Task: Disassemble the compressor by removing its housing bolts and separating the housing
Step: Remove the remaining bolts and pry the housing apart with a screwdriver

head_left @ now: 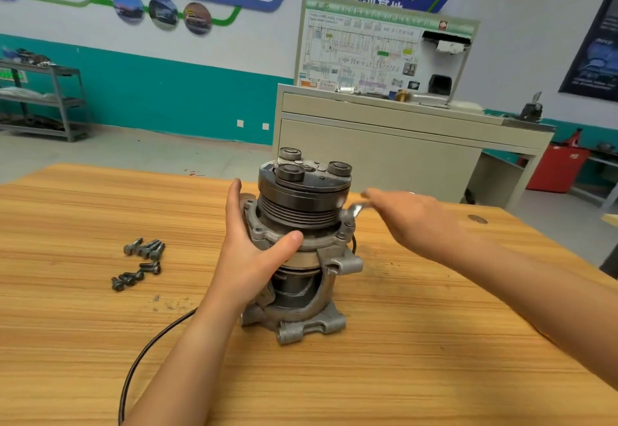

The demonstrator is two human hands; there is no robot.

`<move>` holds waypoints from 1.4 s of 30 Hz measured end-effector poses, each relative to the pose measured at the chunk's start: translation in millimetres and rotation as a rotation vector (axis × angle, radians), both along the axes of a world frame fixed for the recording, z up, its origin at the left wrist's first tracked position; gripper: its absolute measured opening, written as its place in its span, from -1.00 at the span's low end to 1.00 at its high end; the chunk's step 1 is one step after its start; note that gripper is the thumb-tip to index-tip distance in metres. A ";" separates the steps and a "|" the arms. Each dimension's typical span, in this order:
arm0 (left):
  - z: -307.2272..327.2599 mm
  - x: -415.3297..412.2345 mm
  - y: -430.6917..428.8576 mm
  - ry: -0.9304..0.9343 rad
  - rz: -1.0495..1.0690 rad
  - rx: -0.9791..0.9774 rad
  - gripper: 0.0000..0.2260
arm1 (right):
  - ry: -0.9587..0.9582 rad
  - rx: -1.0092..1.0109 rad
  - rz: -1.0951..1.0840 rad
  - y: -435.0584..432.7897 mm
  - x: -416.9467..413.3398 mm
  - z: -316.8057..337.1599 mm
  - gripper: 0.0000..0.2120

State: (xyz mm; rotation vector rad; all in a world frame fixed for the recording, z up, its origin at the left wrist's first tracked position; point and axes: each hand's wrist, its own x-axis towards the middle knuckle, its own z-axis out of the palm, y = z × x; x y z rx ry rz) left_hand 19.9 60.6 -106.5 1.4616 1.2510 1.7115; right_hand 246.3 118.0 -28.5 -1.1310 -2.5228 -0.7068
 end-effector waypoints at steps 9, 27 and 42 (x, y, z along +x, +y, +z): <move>-3.2 0.9 3.2 -0.004 0.037 0.048 -0.10 | -0.078 -0.012 -0.193 -77.7 22.6 6.0 -0.56; 0.1 2.6 0.3 0.008 0.030 0.035 -0.10 | -0.597 -0.156 -0.434 -115.3 -36.6 19.4 -0.60; 4.7 1.2 -1.5 0.077 0.060 0.006 -0.05 | -0.544 0.072 -0.184 -52.4 16.3 19.5 -0.40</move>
